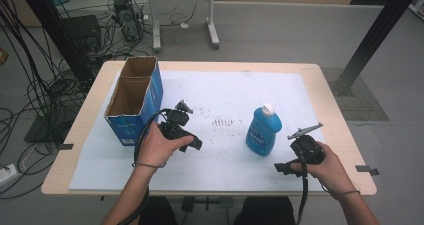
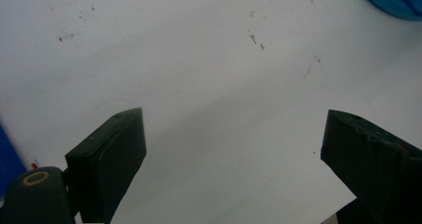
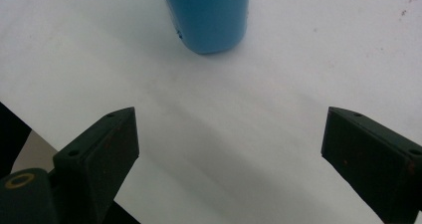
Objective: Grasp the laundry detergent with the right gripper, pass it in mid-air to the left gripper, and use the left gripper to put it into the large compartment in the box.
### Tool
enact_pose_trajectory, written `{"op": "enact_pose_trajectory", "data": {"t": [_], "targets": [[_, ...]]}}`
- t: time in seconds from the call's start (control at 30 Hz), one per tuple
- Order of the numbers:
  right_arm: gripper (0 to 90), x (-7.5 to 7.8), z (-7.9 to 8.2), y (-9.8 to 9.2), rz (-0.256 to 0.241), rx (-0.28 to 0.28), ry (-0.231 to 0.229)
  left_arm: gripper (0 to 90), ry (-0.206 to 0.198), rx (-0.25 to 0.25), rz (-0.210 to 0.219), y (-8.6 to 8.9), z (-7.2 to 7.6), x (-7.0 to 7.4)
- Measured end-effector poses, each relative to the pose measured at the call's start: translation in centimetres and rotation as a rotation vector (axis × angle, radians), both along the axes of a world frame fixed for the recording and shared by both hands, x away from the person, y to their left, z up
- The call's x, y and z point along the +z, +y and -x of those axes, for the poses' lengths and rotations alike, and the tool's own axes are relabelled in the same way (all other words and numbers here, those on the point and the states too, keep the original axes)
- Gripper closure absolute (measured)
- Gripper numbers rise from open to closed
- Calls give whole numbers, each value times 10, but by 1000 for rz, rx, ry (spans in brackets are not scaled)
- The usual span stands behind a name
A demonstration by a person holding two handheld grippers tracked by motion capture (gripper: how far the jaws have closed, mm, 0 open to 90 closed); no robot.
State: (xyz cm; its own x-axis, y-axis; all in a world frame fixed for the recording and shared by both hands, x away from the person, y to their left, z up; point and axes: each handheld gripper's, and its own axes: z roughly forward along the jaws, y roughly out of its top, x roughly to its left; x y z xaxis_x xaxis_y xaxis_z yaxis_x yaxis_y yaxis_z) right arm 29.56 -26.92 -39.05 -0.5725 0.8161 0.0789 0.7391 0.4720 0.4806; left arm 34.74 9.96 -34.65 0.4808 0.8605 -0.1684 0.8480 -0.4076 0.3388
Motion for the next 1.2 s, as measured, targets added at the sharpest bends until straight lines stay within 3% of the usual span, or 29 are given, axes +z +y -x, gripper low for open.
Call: {"op": "enact_pose_trajectory", "data": {"t": [0.5, 0.73, 0.9, 1.2], "targets": [[73, -16, 3, 0, -57, -14, -88, 110, 3, 22, 27, 7, 1, 0], [67, -23, 5, 1, -92, -21, -164, 110, 4, 20, 26, 7, 1, -1], [64, -28, 6, 2, -94, -17, -188, 110, 4, 25, 31, 7, 1, -1], [44, -37, 9, 2, -168, -9, -294, 110, 9, 31, 32, 9, 1, -4]]}}
